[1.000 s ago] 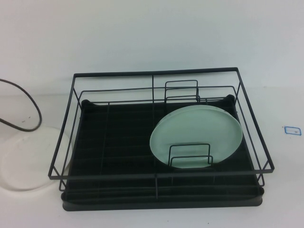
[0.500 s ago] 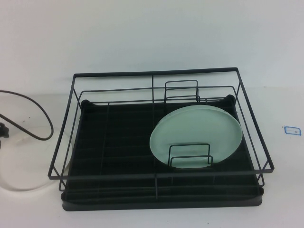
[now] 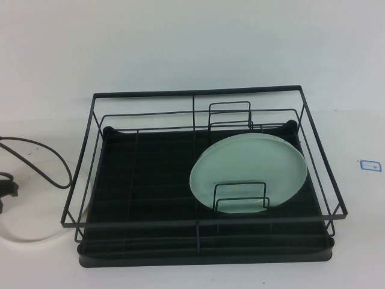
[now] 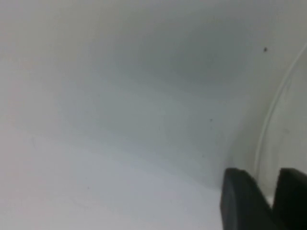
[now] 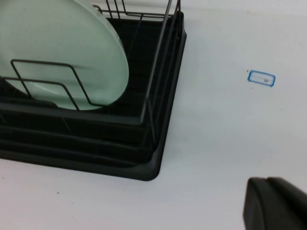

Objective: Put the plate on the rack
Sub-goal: Pick up the plate from the table

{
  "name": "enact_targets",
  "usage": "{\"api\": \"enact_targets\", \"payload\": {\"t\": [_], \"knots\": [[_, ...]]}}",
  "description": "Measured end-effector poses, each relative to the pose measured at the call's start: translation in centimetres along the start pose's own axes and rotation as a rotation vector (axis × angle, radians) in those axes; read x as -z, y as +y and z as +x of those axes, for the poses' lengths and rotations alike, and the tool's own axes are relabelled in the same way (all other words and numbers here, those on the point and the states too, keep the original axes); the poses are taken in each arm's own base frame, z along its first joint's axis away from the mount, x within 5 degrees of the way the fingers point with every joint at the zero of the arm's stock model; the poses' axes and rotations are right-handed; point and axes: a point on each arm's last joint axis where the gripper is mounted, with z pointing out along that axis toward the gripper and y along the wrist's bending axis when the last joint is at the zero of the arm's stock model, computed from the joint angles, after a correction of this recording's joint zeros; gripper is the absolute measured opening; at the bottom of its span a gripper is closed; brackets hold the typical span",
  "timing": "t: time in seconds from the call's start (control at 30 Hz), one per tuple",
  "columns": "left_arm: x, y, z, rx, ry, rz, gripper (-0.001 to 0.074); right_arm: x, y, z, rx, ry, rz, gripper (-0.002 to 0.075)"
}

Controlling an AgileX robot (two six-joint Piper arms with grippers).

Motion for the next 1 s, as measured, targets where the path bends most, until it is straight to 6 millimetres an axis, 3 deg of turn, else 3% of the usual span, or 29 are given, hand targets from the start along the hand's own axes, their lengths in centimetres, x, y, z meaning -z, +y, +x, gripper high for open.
{"api": "enact_targets", "payload": {"t": [0.1, 0.3, 0.43, 0.67, 0.9, 1.0], "knots": [[-0.6, 0.0, 0.2, 0.001, 0.019, 0.004, 0.0005, 0.0, 0.0, 0.0, 0.0, 0.0, 0.0, 0.0018], [-1.2, 0.0, 0.4, 0.007, 0.037, 0.008, 0.0001, 0.0, 0.0, 0.0, 0.009, 0.0, 0.0, 0.0018], [0.0, 0.1, -0.1, 0.009, -0.009, -0.003, 0.0001, 0.0, 0.0, 0.0, 0.011, 0.0, 0.0, 0.0018], [7.0, 0.3, -3.1, -0.003, -0.254, -0.058, 0.0001, 0.0, -0.1, -0.3, 0.012, -0.028, 0.006, 0.0018], [16.6, 1.1, -5.4, -0.027, -0.5, -0.141, 0.0001, 0.0, -0.2, -0.8, 0.012, -0.087, 0.018, 0.0018], [21.0, 0.5, -5.7, -0.014, -0.648, -0.122, 0.0001, 0.0, -0.1, -0.9, 0.007, -0.094, 0.013, 0.0018]]}}
